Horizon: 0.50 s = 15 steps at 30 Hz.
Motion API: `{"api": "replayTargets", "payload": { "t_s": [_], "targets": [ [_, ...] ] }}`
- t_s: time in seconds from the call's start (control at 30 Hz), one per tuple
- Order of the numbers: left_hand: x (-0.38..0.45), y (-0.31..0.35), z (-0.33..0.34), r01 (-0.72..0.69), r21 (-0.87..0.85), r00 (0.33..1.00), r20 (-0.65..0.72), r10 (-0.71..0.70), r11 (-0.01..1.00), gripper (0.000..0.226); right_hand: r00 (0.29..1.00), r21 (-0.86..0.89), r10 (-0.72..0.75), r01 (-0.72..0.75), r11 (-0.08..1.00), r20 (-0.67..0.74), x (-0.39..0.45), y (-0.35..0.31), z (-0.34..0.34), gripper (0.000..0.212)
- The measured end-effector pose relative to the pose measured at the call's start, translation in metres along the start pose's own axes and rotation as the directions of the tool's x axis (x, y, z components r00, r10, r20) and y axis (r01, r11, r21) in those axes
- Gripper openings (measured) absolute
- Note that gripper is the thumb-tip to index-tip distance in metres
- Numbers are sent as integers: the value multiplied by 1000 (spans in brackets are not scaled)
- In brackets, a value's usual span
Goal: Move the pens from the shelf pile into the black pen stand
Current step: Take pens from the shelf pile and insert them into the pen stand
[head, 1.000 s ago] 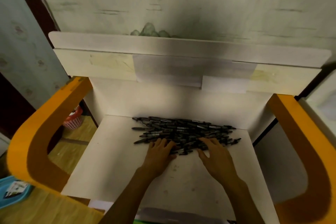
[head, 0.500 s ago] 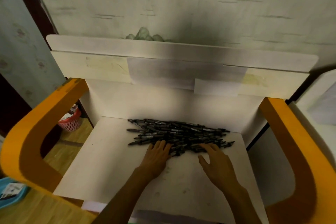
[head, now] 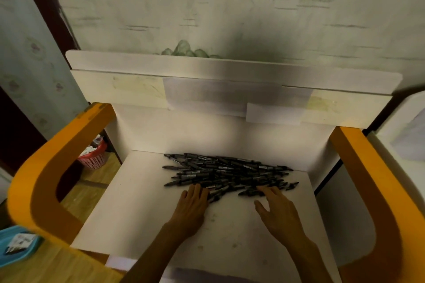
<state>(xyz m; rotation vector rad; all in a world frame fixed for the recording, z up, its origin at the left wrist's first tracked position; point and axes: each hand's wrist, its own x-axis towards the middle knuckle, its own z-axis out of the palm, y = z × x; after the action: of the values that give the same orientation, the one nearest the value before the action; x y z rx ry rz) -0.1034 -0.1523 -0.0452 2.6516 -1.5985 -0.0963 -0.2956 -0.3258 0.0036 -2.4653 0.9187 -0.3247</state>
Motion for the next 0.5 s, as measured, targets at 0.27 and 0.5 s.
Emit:
{"api": "replayTargets", "payload": {
  "t_s": [0.27, 0.5],
  "targets": [
    [0, -4, -3, 34, -118, 999, -22, -37, 992, 43, 1000, -17, -29, 29, 999, 9, 6, -7, 3, 48],
    [5, -14, -6, 142, -644, 934, -163, -317, 752, 15, 996, -11, -87, 87, 996, -16, 17, -14, 7, 46]
  ]
}}
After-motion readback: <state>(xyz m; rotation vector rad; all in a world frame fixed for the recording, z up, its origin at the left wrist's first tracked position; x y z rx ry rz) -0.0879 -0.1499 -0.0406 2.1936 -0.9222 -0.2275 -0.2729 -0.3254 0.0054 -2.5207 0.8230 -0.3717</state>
